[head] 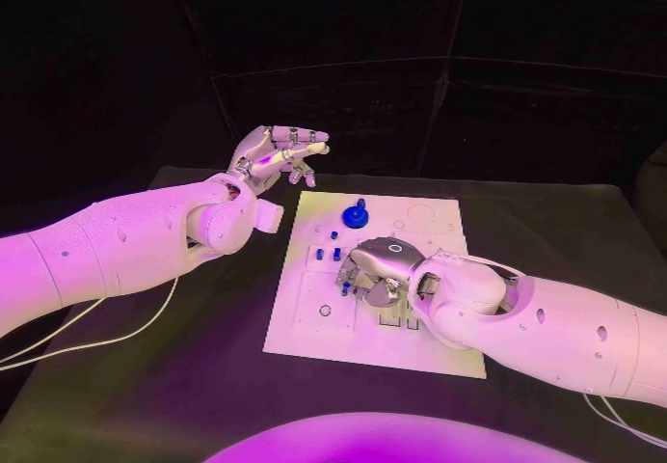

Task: Assemble the parts on the task board

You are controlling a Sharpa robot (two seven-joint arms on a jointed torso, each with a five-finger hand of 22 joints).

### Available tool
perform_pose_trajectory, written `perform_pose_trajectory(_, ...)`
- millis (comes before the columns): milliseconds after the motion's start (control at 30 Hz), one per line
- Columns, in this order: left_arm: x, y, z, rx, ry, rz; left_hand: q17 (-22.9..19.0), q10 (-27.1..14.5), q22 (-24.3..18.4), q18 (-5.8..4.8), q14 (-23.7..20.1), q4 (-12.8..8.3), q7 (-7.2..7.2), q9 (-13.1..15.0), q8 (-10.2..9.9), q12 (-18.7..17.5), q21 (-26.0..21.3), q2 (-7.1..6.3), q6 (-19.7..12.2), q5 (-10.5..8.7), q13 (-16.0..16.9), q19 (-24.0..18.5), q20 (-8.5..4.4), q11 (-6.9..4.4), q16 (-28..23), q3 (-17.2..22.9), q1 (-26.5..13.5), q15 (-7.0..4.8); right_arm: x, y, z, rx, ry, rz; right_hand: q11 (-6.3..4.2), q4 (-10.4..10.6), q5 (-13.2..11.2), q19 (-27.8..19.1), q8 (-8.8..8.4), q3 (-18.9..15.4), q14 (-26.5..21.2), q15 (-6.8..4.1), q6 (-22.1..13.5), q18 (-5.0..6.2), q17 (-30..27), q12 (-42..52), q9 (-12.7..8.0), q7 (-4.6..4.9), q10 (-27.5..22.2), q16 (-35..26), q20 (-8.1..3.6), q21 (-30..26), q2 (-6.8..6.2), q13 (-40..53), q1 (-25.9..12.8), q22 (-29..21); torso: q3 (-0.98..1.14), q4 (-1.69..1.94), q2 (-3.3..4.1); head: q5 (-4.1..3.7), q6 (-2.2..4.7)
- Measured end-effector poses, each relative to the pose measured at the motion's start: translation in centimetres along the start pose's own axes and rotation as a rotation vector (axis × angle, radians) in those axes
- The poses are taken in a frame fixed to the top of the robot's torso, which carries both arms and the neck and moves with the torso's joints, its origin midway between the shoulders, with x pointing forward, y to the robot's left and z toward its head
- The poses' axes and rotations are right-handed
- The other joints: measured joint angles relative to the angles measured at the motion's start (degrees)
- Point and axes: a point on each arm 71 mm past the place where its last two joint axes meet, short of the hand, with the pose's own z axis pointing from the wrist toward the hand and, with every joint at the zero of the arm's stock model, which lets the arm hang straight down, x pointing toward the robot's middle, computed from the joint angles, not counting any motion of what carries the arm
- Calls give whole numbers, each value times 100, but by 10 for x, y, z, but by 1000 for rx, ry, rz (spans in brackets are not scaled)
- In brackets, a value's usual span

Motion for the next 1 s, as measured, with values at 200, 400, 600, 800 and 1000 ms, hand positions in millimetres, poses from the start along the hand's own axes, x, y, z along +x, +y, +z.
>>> perform_pose_trajectory(200,0,0,0,0,0,0,0,0,0,-1,0,0,0,0,0,0,0,0,0,0,0,0,0,0,0,0,0,0,1,-1,1,3,9,-3,0,0,0,0,0,0,0,0,0,0,0,0,-1,0,0,0,0,0,0,0,0,0,-1,0,1,10,-12)
perform_pose_trajectory(400,0,0,0,-1,1,-1,1,0,0,0,0,0,0,0,0,0,0,0,0,0,0,0,0,0,0,0,0,0,2,0,2,1,17,-5,0,0,0,0,-2,0,0,0,-1,1,0,0,-1,-1,0,0,0,0,0,0,0,0,-2,-3,1,13,-22)
perform_pose_trajectory(600,1,0,1,-1,3,-2,1,0,1,0,0,0,0,0,0,0,0,0,0,0,0,0,0,0,0,0,0,0,3,-1,3,4,27,-8,0,0,0,0,-3,0,0,0,-2,0,-7,0,-2,-2,0,0,0,0,30,0,-30,-8,-3,-3,1,14,-29)
perform_pose_trajectory(800,1,0,1,-1,4,-3,1,0,1,0,0,0,0,0,0,0,0,0,0,0,0,0,0,0,0,0,0,0,4,0,5,3,36,-11,0,0,0,0,-4,0,0,0,-2,1,-6,0,-4,-2,0,0,0,0,30,0,-30,-9,-2,-1,-1,20,-34)
perform_pose_trajectory(1000,1,0,1,-1,4,-3,1,0,1,0,0,0,0,0,0,0,0,0,0,0,0,0,0,0,0,0,0,0,6,1,5,1,49,-19,32,-24,0,0,-35,-24,0,0,-47,0,-45,-53,-4,42,-32,0,0,0,-7,2,-129,-42,-3,0,-1,29,-38)
